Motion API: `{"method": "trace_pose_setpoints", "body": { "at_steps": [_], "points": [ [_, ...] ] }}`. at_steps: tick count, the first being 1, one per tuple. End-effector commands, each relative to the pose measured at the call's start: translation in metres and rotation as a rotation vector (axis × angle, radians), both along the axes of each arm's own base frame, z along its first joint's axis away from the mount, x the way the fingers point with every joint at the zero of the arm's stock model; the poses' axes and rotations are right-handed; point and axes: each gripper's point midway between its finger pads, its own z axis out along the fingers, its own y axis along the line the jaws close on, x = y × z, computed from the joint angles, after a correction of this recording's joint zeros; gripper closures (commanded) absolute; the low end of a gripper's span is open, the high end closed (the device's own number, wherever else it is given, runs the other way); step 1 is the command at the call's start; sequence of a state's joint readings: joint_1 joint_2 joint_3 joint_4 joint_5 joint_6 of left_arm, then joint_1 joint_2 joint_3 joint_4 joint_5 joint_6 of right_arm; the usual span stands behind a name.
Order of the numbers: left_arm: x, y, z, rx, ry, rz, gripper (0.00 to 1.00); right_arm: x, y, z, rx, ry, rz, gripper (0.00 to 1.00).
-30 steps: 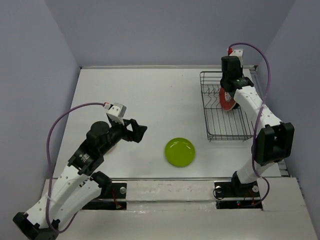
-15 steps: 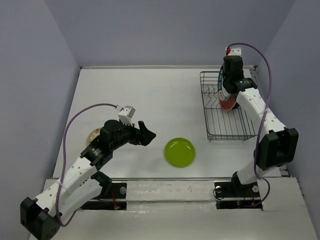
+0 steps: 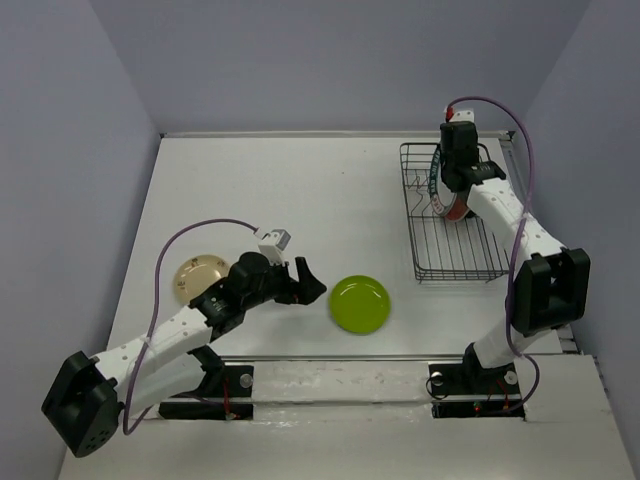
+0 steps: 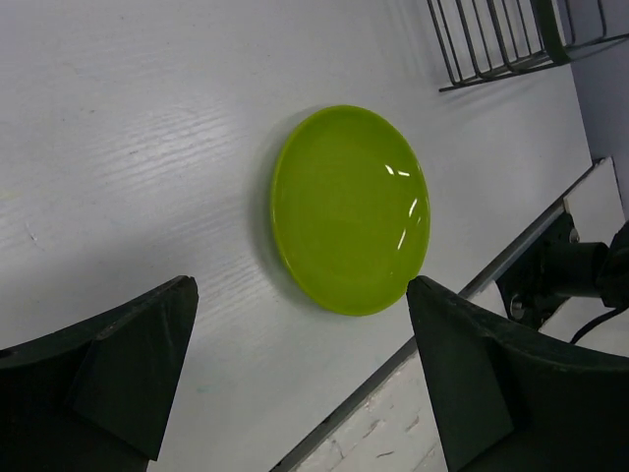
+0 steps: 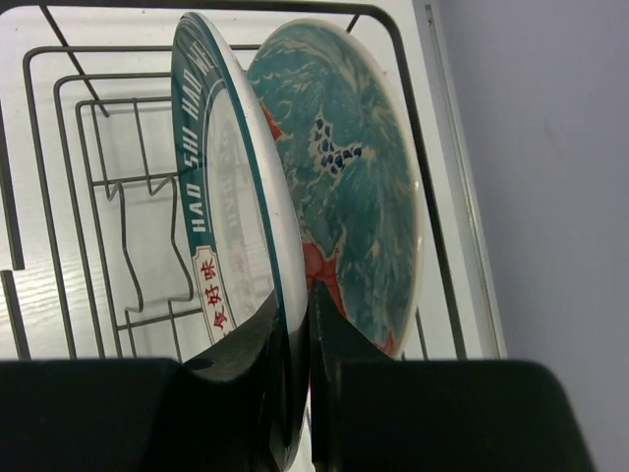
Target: Load the plates into the dish rack
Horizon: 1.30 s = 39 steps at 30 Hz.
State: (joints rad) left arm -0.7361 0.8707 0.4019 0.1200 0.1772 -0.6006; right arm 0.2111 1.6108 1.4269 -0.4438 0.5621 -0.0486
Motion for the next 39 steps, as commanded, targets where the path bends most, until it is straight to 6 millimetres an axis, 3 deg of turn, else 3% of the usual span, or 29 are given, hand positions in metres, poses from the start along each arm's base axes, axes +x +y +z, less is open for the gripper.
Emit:
{"method": "trace_pose_setpoints", "body": {
  "at_steps": [1,5,15,24,27,31,34,38,39],
  "points": [
    [0.014,-0.006,0.002,0.013,-0.060,0.045,0.01,-0.002,-0.022,0.091,-0.061,-0.219,-0.084,0.93],
    [0.012,-0.013,-0.009,0.055,-0.059,0.037,0.01,-0.005,-0.029,0.090,-0.067,-0.213,-0.088,0.93],
    [0.017,-0.026,-0.040,0.132,-0.041,0.002,0.01,0.006,-0.025,0.058,-0.064,-0.140,-0.050,0.93],
    [0.019,-0.048,-0.052,0.148,-0.022,-0.059,0.01,0.021,-0.006,0.007,0.010,-0.056,0.008,0.92],
    [0.017,-0.055,-0.056,0.147,-0.009,-0.084,0.01,0.021,-0.004,-0.002,0.032,-0.050,0.001,0.78],
    [0.016,-0.064,-0.067,0.170,0.009,-0.109,0.02,0.016,-0.009,0.009,0.037,-0.084,-0.029,0.30],
    [0.016,-0.072,-0.074,0.183,0.022,-0.132,0.04,0.009,-0.003,0.021,0.085,-0.117,-0.010,0.18],
    [0.017,-0.078,-0.079,0.190,0.022,-0.141,0.18,-0.008,0.014,0.051,0.217,-0.199,0.049,0.17],
    [0.019,-0.080,-0.078,0.183,0.017,-0.139,0.23,-0.013,0.029,0.046,0.286,-0.187,0.112,0.17]
  ]
}}
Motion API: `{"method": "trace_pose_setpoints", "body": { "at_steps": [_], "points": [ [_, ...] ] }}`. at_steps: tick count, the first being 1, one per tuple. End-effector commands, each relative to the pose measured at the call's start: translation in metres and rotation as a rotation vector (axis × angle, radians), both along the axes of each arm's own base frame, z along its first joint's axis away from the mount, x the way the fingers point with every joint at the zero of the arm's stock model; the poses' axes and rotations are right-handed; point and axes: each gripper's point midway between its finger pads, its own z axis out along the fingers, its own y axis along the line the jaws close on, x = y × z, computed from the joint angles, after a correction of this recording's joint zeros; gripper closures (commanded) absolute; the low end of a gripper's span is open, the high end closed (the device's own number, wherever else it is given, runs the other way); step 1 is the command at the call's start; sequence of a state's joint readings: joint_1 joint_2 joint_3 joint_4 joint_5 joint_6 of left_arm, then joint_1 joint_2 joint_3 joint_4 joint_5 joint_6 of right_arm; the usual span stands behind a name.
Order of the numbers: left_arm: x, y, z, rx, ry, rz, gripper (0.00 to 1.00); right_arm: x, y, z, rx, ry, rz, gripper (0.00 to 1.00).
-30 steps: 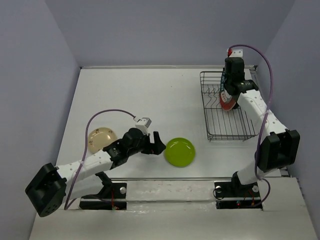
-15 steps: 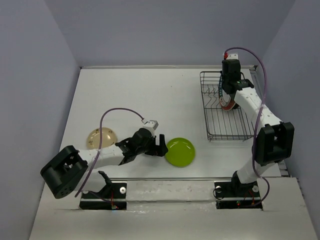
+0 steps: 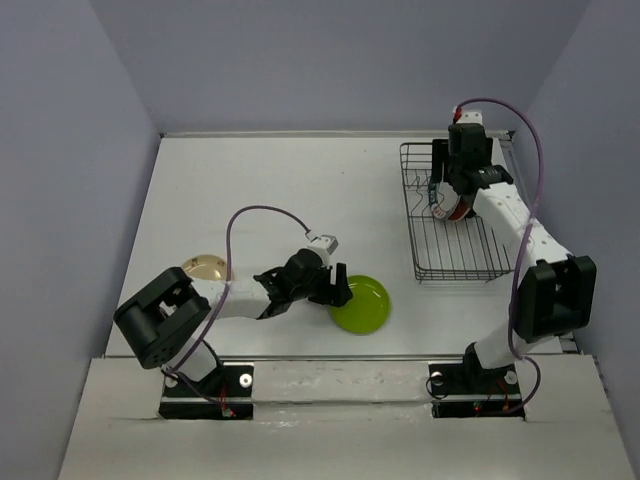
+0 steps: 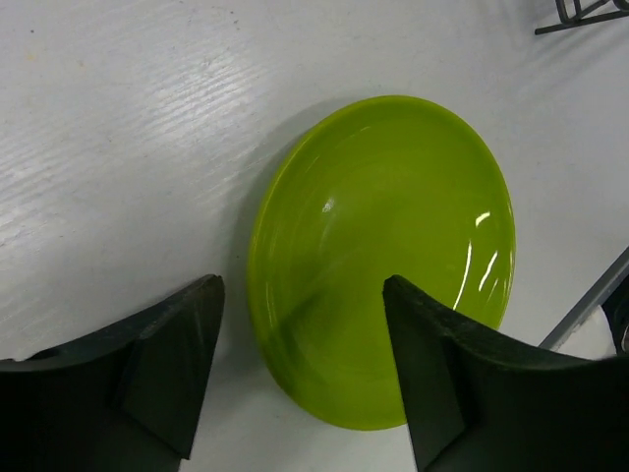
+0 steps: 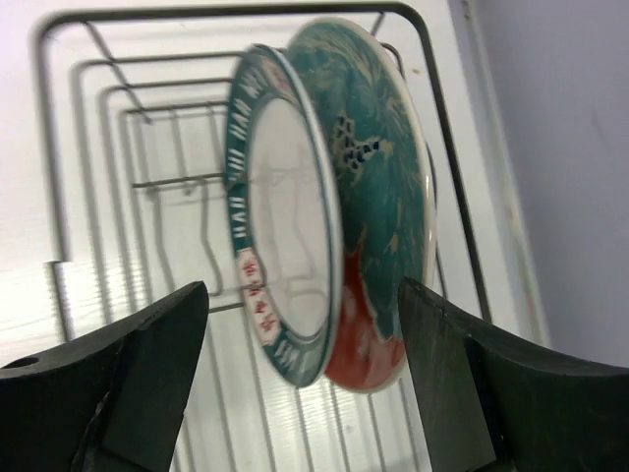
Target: Load the plates into the dish rack
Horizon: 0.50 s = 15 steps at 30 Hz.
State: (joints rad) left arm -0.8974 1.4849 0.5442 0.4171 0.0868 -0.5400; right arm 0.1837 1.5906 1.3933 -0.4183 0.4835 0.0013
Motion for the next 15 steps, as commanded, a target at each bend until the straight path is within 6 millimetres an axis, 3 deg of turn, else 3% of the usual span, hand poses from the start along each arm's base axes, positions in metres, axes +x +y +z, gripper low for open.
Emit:
{"method": "trace_pose_setpoints", "body": {
  "at_steps": [1,2,3,4,5,6,7,9,15],
  "points": [
    [0.003,-0.010,0.002,-0.011,-0.025,-0.021,0.29,-0.017,0.036,0.054,0.240,-0.176,0.132,0.17],
    [0.004,-0.011,-0.001,-0.009,-0.022,-0.018,0.46,-0.024,0.053,0.066,0.321,-0.209,0.199,0.17],
    [0.005,-0.012,-0.003,-0.009,-0.018,-0.018,0.55,-0.029,0.060,0.069,0.358,-0.222,0.230,0.17],
    [0.003,-0.011,-0.010,0.002,-0.005,-0.021,0.65,-0.038,0.078,0.058,0.391,-0.200,0.287,0.17],
    [0.003,-0.012,-0.012,0.005,0.000,-0.022,0.83,-0.043,0.087,0.059,0.422,-0.206,0.319,0.17],
    [0.003,-0.012,-0.014,0.003,0.004,-0.020,0.91,-0.052,0.102,0.068,0.477,-0.235,0.379,0.17],
    [0.003,-0.012,-0.016,0.008,0.007,-0.019,0.94,-0.061,0.117,0.057,0.505,-0.206,0.434,0.17],
    [0.002,-0.009,-0.018,0.012,0.004,-0.013,0.94,-0.073,0.140,0.055,0.567,-0.186,0.520,0.17],
    [0.007,0.003,0.034,-0.098,-0.096,0.045,0.94,-0.129,0.211,0.028,0.659,-0.019,0.870,0.17]
  ]
}}
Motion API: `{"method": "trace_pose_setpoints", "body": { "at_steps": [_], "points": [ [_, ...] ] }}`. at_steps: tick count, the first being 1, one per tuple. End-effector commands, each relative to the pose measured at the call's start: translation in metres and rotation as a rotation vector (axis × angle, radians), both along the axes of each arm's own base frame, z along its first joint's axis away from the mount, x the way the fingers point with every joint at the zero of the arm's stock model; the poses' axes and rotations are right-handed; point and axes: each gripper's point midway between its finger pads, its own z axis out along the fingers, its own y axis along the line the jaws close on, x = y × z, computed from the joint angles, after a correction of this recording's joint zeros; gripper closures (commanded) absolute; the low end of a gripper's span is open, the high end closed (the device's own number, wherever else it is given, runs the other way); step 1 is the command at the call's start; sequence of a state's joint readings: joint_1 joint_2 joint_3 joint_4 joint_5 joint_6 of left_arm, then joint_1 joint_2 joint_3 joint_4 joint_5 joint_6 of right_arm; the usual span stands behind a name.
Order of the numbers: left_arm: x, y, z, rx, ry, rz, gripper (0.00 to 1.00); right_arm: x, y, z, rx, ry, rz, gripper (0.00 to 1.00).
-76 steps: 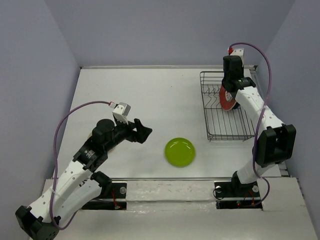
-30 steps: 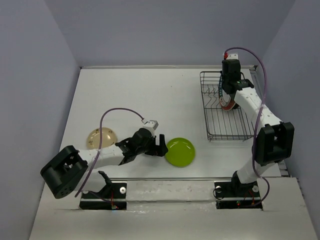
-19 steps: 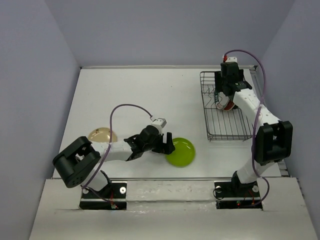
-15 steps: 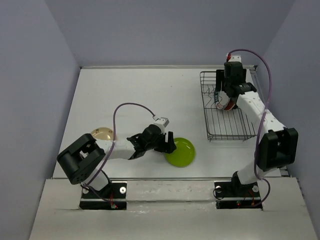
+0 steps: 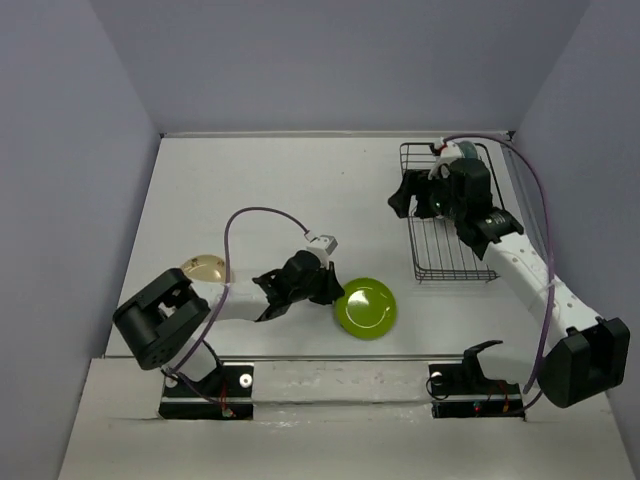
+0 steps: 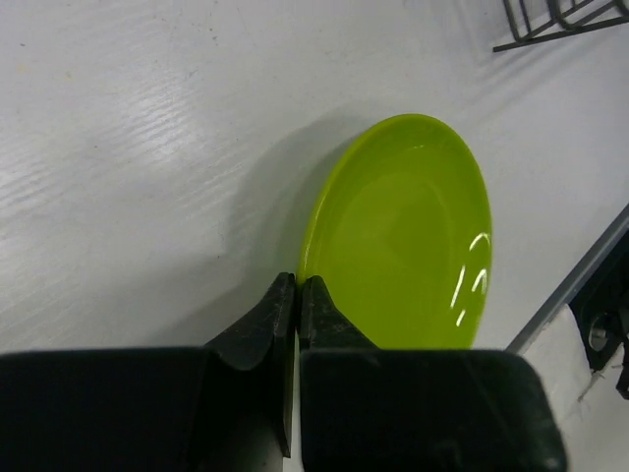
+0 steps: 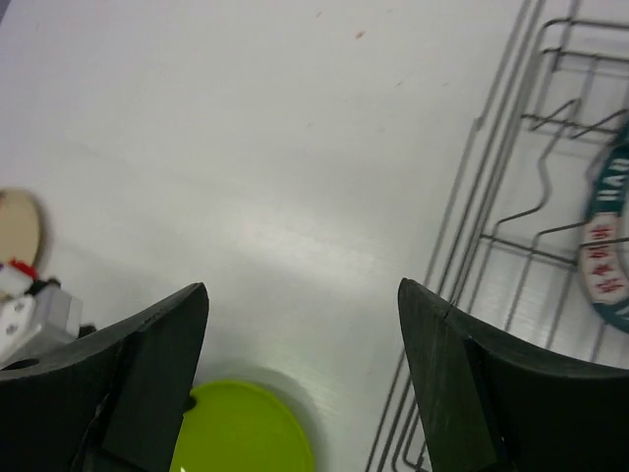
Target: Load the plates into the dish rack
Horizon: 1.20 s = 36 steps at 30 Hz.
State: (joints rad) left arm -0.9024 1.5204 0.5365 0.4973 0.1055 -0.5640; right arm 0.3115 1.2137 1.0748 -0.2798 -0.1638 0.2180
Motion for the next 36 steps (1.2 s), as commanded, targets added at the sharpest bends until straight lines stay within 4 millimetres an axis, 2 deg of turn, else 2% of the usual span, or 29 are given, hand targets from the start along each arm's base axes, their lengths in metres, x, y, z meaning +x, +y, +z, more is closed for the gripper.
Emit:
{"method": "trace_pose_setpoints", "body": {
  "at_steps": [1,3,4,5,7,11,12,15,16,17,18,19,20,21,22,23,24,25,27,28,29,30,31,32,34,35,36],
  "points": [
    [0.009,0.017,0.061,-0.102,-0.139,0.075,0.94,-0.044,0.064,-0.004,0.081,0.028,0.340,0.16],
    [0.012,0.026,0.086,-0.143,-0.182,0.105,0.95,-0.054,0.076,-0.016,0.073,0.057,0.402,0.15],
    [0.015,0.036,0.111,-0.169,-0.231,0.147,0.95,-0.068,0.088,-0.021,0.082,0.073,0.486,0.13],
    [0.018,0.043,0.123,-0.176,-0.261,0.164,0.95,-0.070,0.093,-0.027,0.089,0.095,0.517,0.12],
    [0.018,0.056,0.150,-0.187,-0.310,0.185,0.95,-0.097,0.113,-0.031,0.129,0.123,0.676,0.10],
    [0.014,0.063,0.179,-0.216,-0.337,0.185,0.95,-0.114,0.126,-0.037,0.159,0.126,0.788,0.09],
    [0.013,0.064,0.181,-0.220,-0.337,0.188,0.95,-0.120,0.129,-0.037,0.164,0.130,0.818,0.09],
    [0.015,0.073,0.192,-0.208,-0.360,0.219,0.95,-0.144,0.138,-0.033,0.207,0.135,0.940,0.15],
    [0.015,0.075,0.194,-0.205,-0.368,0.221,0.95,-0.146,0.138,-0.031,0.214,0.135,0.951,0.20],
    [0.015,0.077,0.199,-0.215,-0.379,0.226,0.95,-0.151,0.140,-0.028,0.219,0.131,0.970,0.49],
    [0.013,0.078,0.205,-0.222,-0.383,0.225,0.94,-0.152,0.141,-0.024,0.231,0.129,0.978,0.69],
    [0.013,0.079,0.209,-0.221,-0.388,0.225,0.90,-0.151,0.142,-0.022,0.233,0.123,0.970,0.83],
    [0.014,0.082,0.214,-0.211,-0.405,0.226,0.67,-0.147,0.142,-0.017,0.231,0.101,0.948,0.93],
    [0.013,0.085,0.223,-0.200,-0.416,0.229,0.50,-0.133,0.141,-0.011,0.212,0.081,0.872,0.93],
    [0.014,0.092,0.228,-0.168,-0.444,0.229,0.10,-0.125,0.140,-0.007,0.201,0.072,0.824,0.93],
    [0.013,0.095,0.233,-0.148,-0.459,0.225,0.01,-0.116,0.139,-0.002,0.187,0.061,0.778,0.93],
    [0.013,0.098,0.251,-0.148,-0.488,0.222,0.01,-0.105,0.137,0.002,0.171,0.053,0.722,0.93],
    [0.012,0.105,0.243,-0.079,-0.477,0.220,0.01,-0.079,0.129,0.018,0.136,-0.002,0.604,0.93],
    [0.013,0.116,0.244,0.003,-0.503,0.216,0.01,-0.045,0.109,0.022,0.084,-0.001,0.435,0.93],
    [0.012,0.121,0.237,0.045,-0.497,0.215,0.01,-0.014,0.088,0.039,0.031,-0.061,0.260,0.93],
    [0.014,0.129,0.237,0.066,-0.517,0.238,0.01,0.000,0.075,0.043,-0.012,-0.080,0.166,0.93],
    [0.016,0.135,0.222,0.103,-0.518,0.252,0.01,0.028,0.035,0.037,-0.131,-0.093,-0.062,0.93],
    [0.016,0.141,0.218,0.103,-0.530,0.275,0.01,0.038,0.017,0.042,-0.184,-0.112,-0.167,0.93],
    [0.017,0.146,0.211,0.116,-0.537,0.297,0.01,0.048,0.001,0.056,-0.219,-0.138,-0.249,0.93],
    [0.019,0.148,0.199,0.128,-0.521,0.288,0.01,0.064,-0.036,0.061,-0.325,-0.160,-0.415,0.93],
    [0.020,0.149,0.200,0.129,-0.524,0.289,0.01,0.068,-0.048,0.065,-0.360,-0.169,-0.467,0.93],
    [0.021,0.149,0.202,0.115,-0.537,0.289,0.01,0.075,-0.063,0.079,-0.385,-0.192,-0.527,0.93]
  ]
}}
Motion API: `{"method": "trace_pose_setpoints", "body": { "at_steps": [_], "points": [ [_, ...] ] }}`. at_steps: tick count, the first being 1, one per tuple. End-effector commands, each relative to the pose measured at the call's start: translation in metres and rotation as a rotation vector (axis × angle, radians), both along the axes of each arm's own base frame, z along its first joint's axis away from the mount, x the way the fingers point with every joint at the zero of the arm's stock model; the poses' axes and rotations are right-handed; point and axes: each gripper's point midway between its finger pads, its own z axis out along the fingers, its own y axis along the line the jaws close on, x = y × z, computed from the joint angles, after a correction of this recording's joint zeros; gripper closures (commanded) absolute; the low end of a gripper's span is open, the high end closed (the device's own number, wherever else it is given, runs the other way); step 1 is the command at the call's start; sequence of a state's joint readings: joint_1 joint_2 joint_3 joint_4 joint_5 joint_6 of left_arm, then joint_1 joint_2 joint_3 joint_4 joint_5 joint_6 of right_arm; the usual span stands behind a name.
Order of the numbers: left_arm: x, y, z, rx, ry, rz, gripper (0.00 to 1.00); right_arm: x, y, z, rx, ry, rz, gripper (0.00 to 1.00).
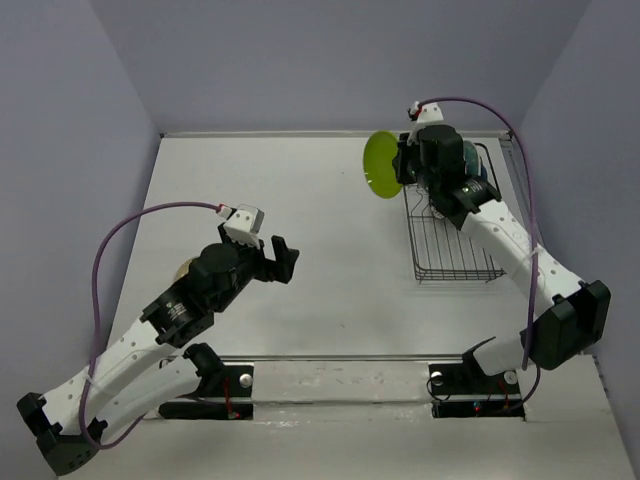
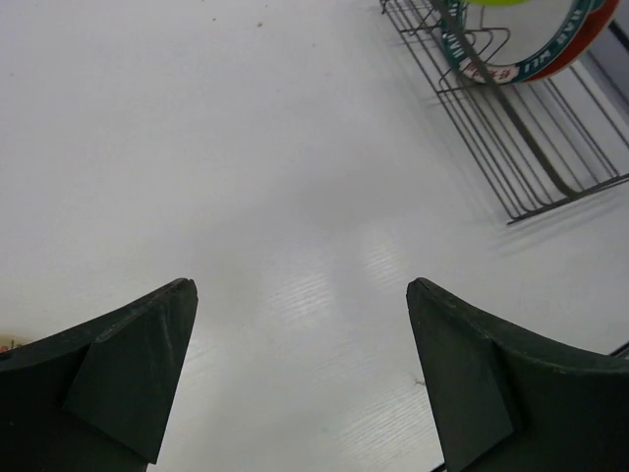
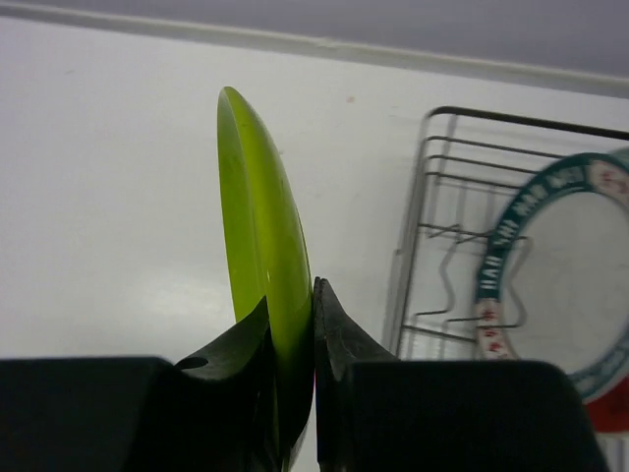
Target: Load the plates into the dish rack
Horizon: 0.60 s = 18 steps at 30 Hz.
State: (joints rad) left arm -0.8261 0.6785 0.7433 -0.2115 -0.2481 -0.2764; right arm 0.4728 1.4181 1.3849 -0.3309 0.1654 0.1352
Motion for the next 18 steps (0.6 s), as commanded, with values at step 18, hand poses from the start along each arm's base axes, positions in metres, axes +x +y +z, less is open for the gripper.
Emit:
{"method": "trace_pose_setpoints", "body": {
  "at_steps": [18],
  "points": [
    [0.010,0.019,0.006,-0.027,-0.058,-0.023,0.01,0.088,-0.162,-0.041,-0.549,0.087,-0.566,0.93]
  ]
}}
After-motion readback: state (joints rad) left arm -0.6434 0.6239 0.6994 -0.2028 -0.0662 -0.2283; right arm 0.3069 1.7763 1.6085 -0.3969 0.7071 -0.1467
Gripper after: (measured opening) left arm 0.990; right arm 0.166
